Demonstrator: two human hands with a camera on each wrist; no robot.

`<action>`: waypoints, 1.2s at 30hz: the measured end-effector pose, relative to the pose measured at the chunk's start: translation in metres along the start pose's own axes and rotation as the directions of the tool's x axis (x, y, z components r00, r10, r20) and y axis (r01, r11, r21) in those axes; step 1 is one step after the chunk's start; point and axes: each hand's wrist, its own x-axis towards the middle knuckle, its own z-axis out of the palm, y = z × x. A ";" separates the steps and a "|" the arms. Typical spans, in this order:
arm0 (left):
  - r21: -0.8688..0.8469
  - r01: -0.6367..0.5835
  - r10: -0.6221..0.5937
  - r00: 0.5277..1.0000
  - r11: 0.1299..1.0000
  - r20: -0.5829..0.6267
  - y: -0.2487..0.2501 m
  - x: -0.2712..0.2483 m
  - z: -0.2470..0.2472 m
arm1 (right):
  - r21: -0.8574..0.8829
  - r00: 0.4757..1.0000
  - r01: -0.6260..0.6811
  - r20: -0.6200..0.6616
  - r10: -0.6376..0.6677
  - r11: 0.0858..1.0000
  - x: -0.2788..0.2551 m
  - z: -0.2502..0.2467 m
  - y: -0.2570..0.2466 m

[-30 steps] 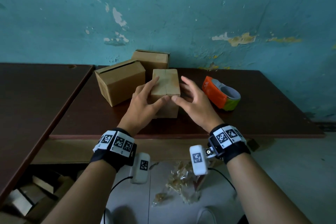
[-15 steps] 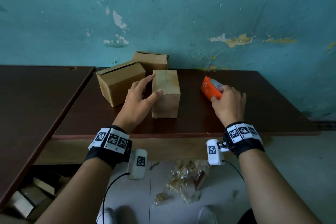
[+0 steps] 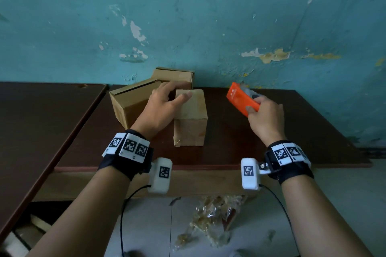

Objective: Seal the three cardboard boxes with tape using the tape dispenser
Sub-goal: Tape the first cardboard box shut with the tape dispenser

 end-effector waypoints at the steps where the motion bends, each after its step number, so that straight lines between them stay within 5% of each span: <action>1: -0.048 0.005 -0.006 1.000 0.999 -0.011 0.000 0.002 0.001 | 0.058 1.000 0.021 -0.020 -0.019 0.998 0.004 -0.007 -0.004; 7: -0.101 0.011 -0.014 0.999 0.995 -0.028 0.007 0.008 0.007 | 0.298 0.981 0.171 0.037 -0.191 0.939 0.016 -0.033 -0.038; 16: -0.462 0.105 -0.141 0.989 0.881 -0.045 0.028 0.008 -0.012 | 0.658 0.928 0.103 0.206 -0.311 0.746 -0.007 -0.045 -0.053; 20: -0.591 0.108 -0.143 0.990 0.799 -0.012 0.031 0.001 -0.022 | 0.724 0.909 0.063 0.242 -0.338 0.686 -0.010 -0.048 -0.044; 29: -0.527 0.190 -0.159 0.982 0.828 0.105 0.017 -0.010 -0.022 | 0.821 0.877 0.040 0.244 -0.414 0.569 -0.013 -0.044 -0.047; 36: -0.606 0.230 -0.166 0.973 0.761 0.161 0.021 -0.012 -0.016 | 0.829 0.874 0.025 0.253 -0.414 0.559 -0.012 -0.041 -0.047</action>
